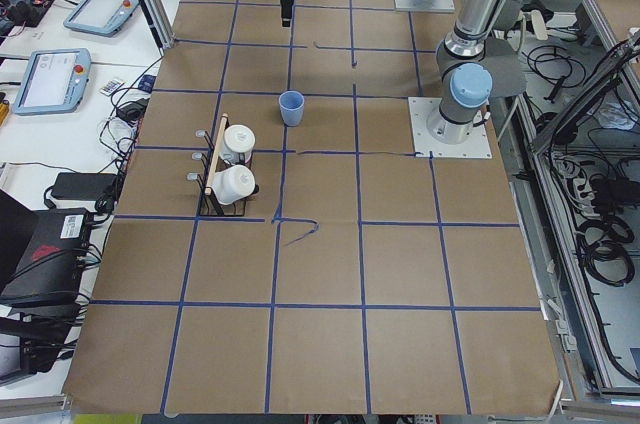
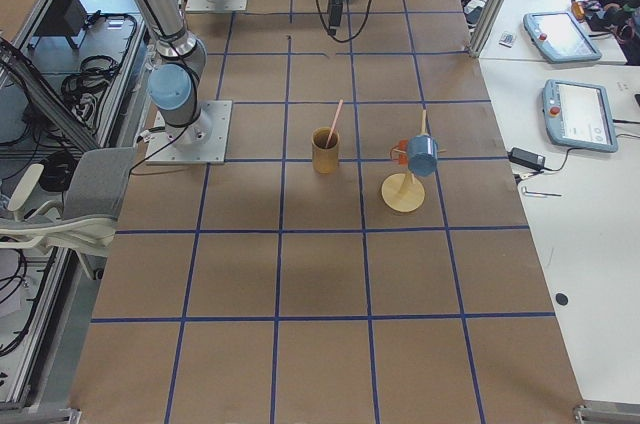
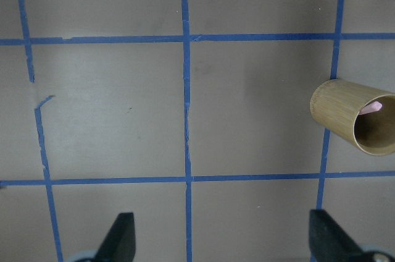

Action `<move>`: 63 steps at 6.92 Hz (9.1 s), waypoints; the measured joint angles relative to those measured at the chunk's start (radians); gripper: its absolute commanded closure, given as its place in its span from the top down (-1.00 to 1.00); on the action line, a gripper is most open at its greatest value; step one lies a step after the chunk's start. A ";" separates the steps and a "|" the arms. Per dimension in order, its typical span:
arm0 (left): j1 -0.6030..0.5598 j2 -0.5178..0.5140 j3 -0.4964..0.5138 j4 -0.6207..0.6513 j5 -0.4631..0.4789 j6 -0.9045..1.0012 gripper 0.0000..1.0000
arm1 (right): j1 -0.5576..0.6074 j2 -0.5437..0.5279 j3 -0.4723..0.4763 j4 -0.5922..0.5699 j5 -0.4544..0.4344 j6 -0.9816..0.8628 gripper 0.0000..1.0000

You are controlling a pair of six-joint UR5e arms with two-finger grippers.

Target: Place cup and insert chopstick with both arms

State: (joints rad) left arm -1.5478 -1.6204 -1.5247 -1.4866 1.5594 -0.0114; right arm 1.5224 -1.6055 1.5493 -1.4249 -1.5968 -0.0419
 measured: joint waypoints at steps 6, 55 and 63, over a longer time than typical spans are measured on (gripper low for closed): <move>0.000 -0.004 0.000 0.002 0.003 0.005 1.00 | -0.002 0.005 -0.001 0.000 0.002 0.000 1.00; 0.008 -0.155 0.160 0.030 -0.022 0.095 1.00 | -0.229 0.088 -0.211 -0.038 0.054 -0.123 -1.00; -0.001 -0.049 0.056 -0.011 0.023 -0.052 1.00 | 0.362 0.177 -0.196 -0.500 -0.018 0.414 -1.00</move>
State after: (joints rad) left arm -1.5485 -1.6691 -1.4690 -1.4975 1.5828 -0.0636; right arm 1.8842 -1.4283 1.3532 -1.9248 -1.6148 0.3722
